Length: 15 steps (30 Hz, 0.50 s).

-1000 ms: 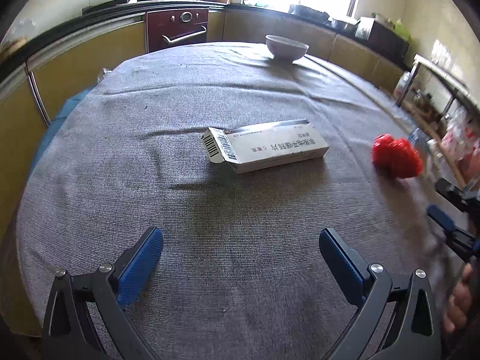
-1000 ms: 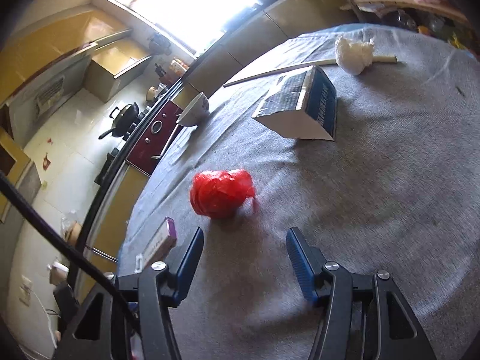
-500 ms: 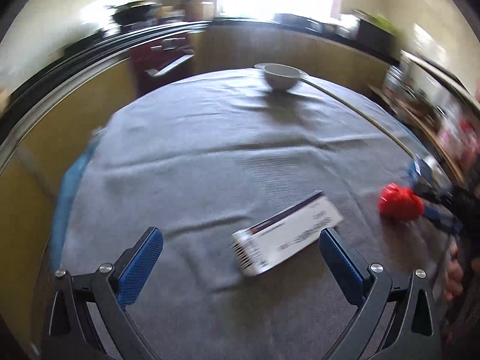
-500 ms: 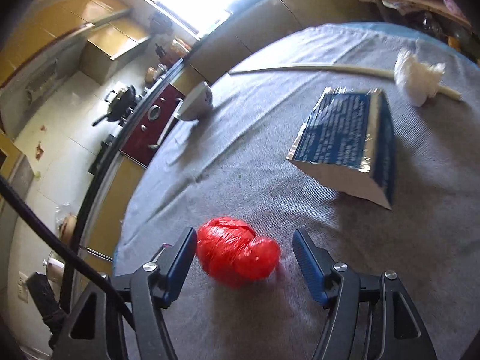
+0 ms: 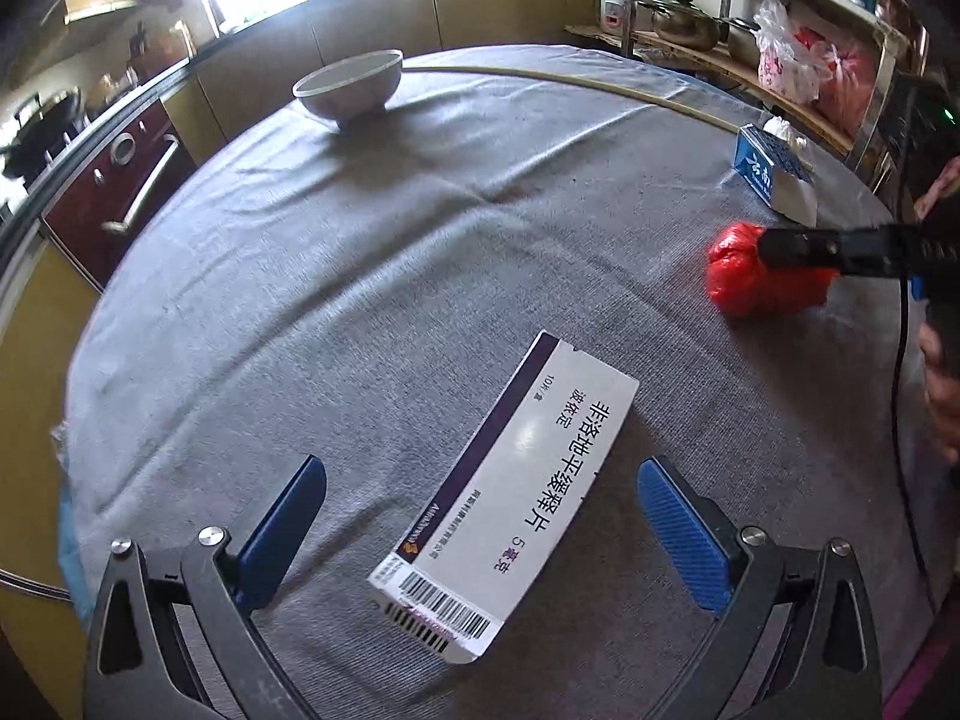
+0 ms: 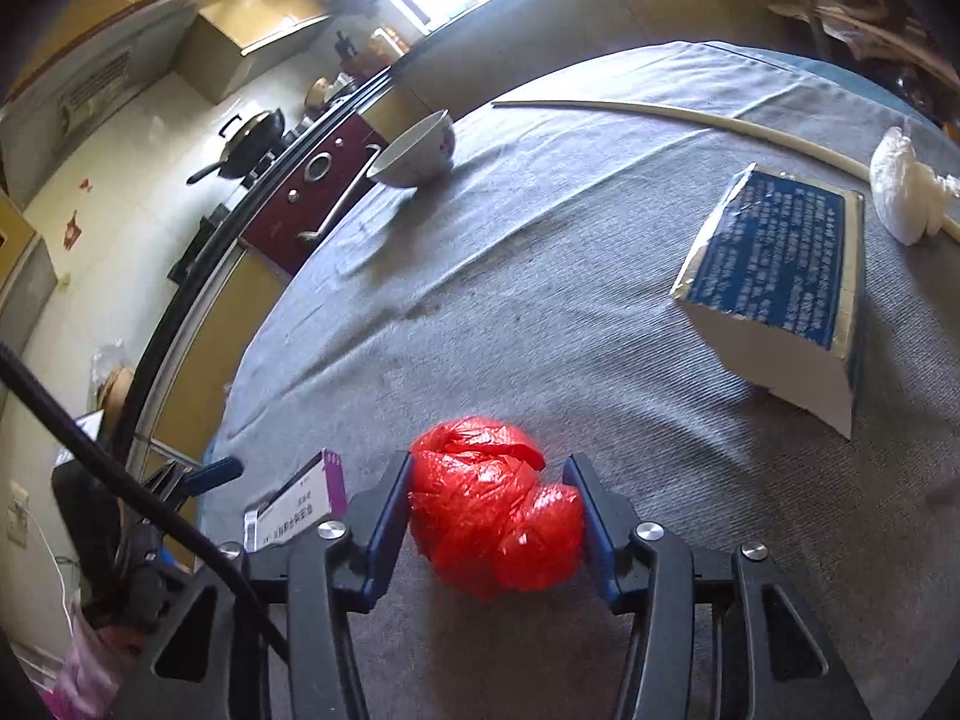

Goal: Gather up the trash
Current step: 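Grasp the white medicine box with the left tool while the right tool holds the red bag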

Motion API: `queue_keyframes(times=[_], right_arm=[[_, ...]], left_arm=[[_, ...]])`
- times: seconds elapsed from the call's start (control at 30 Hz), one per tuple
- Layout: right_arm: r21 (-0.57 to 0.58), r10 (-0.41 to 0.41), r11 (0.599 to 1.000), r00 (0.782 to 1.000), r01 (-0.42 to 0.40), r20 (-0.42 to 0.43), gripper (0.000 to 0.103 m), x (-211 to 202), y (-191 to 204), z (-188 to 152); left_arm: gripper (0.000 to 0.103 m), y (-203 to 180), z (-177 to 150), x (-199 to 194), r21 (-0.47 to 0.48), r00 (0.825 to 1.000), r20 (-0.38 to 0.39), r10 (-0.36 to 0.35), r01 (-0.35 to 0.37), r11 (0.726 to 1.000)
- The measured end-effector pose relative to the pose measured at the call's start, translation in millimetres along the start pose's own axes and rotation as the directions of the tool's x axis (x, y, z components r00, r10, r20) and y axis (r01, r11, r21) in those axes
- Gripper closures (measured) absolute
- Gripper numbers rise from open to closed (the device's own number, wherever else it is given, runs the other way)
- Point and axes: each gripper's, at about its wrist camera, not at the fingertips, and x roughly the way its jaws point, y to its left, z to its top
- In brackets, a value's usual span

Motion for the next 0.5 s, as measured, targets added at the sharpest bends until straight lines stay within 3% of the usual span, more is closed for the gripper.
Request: queue_keyframes(times=[0.07,0.1,0.13,0.2,0.23,0.5], right_arm=[[-0.015,-0.004,1.0,1.0,0.004,-0.003,0.054,-2.3,4.4,-3.9],[-0.014,-0.001,1.0,1.0,0.001,-0.007,0.055,-3.2,5.2,-5.4],[-0.009,0.006,1.0,1.0,-0.006,-0.013,0.056,-4.5,5.8,-7.4],[0.005,0.021,1.0,1.0,-0.021,-0.016,0.056,-8.9,5.5,-11.5],[0.011,0.032,0.999,0.999,-0.032,-0.012,0.056,-12.8,5.4,-13.7],[0.053,0.088,0.995,0.996,-0.089,0.023,0.057,-50.8,3.2,-30.2]], left_arm=[[0.001,1.4,-1.2,4.9,-0.016,1.0,-0.01,0.007,-0.007,1.0],[0.007,2.0,-2.1,8.2,-0.027,1.0,-0.02,0.017,-0.017,0.999],[0.022,2.7,-3.7,10.6,-0.036,1.0,-0.028,0.015,-0.016,0.999],[0.037,6.3,-5.6,11.8,-0.096,0.999,-0.027,-0.031,0.028,0.995],[0.043,6.8,-6.7,10.2,-0.109,1.0,-0.022,-0.021,0.018,0.994],[0.052,-19.6,-19.4,-6.1,-0.189,0.999,-0.025,0.03,-0.035,0.981]])
